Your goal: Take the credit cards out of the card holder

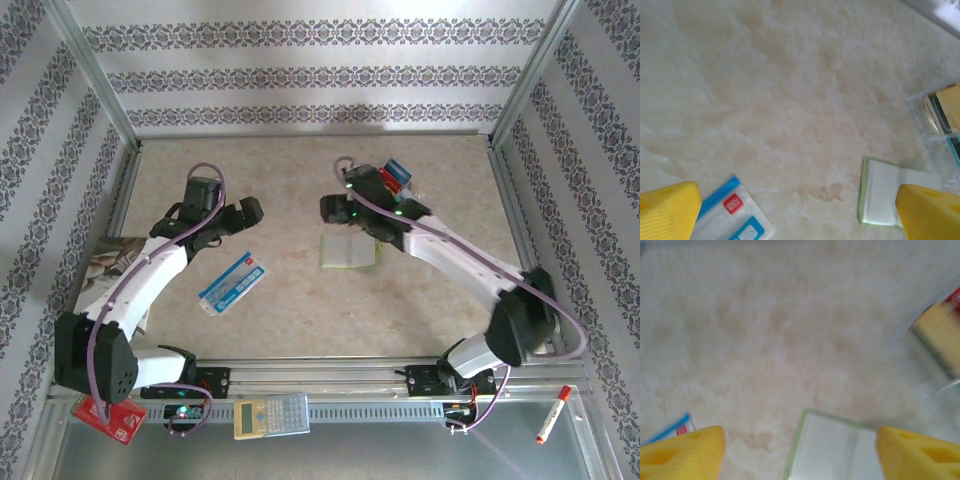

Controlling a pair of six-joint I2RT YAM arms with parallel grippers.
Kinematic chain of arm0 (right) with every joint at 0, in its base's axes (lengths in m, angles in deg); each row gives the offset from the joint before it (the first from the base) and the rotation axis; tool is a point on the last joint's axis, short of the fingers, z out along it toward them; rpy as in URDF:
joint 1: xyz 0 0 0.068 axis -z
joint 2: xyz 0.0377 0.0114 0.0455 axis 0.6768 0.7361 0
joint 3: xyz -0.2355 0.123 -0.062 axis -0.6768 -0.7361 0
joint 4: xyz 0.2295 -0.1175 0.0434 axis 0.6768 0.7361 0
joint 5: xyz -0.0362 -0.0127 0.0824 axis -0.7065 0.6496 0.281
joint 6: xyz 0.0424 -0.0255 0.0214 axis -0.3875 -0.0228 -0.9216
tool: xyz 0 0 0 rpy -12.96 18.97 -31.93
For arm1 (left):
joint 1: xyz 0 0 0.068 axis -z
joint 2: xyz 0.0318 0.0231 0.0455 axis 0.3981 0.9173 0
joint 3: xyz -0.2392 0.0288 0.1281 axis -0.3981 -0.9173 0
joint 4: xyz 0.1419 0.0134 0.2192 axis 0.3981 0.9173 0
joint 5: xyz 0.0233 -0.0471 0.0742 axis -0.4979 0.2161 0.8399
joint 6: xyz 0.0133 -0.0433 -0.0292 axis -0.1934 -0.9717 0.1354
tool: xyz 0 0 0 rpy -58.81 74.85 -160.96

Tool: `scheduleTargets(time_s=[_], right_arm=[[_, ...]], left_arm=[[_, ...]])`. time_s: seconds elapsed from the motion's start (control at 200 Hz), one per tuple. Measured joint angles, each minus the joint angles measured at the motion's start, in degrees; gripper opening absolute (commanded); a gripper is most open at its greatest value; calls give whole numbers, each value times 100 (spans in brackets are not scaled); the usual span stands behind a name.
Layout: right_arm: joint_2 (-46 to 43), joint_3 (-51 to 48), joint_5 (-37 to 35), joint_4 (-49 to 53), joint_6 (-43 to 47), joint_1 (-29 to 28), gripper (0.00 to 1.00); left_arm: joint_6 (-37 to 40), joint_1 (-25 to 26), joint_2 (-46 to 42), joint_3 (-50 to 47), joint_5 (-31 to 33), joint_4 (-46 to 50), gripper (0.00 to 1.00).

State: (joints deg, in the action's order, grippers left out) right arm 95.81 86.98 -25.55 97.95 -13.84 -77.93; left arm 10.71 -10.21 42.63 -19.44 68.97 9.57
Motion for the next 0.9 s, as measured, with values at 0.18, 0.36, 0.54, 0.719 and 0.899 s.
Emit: scheduleTargets(time_s=[0.18,0.36,0.54,0.719,0.899], right_arm=[[-1362,-955,-953,-833,599,564,98],[-2131,-1993,-1499,-1547,942,1565,98],[-2474,-3285,-1834,-2334,1189,2236,98],[-2472,-4207,-2015,-2944,1281,2822,98],[-2225,-5042,-1969,-4076,1582,2975,98]], left_arm=[[374,-37,-625,-188,876,-61,100],[782,-66,-1233,-1097,2026,-715,100],[1377,-120,-1580,-2533,3086,-2249,100],[2118,-188,-1530,-3630,3663,-3740,100],[2715,-428,-1189,-3805,3434,-4645,100]])
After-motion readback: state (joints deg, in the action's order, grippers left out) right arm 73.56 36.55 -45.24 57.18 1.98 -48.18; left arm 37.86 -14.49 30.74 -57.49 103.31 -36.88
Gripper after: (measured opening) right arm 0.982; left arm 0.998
